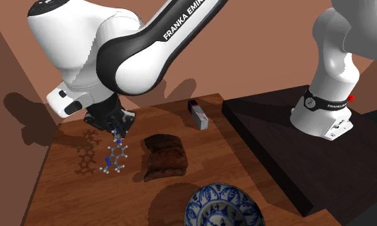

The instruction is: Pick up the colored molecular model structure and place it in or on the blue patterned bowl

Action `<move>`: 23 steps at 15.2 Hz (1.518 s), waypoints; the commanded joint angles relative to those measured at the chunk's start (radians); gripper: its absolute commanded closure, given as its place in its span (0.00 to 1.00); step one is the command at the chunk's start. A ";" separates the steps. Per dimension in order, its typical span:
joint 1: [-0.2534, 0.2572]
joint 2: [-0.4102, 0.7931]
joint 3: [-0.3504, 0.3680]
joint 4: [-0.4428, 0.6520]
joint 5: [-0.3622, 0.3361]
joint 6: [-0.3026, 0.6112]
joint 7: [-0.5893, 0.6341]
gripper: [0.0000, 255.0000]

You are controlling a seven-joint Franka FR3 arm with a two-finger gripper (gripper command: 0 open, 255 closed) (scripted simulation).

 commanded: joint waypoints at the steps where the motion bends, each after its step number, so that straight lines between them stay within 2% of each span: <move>1: 0.001 -0.016 0.000 0.003 0.000 -0.019 -0.003 1.00; 8: 0.002 -0.063 0.000 0.019 0.002 -0.081 -0.014 1.00; 15: 0.100 -0.237 0.021 -0.251 -0.024 -0.009 0.120 1.00; 23: 0.207 -0.387 0.066 -0.464 -0.041 0.027 0.285 1.00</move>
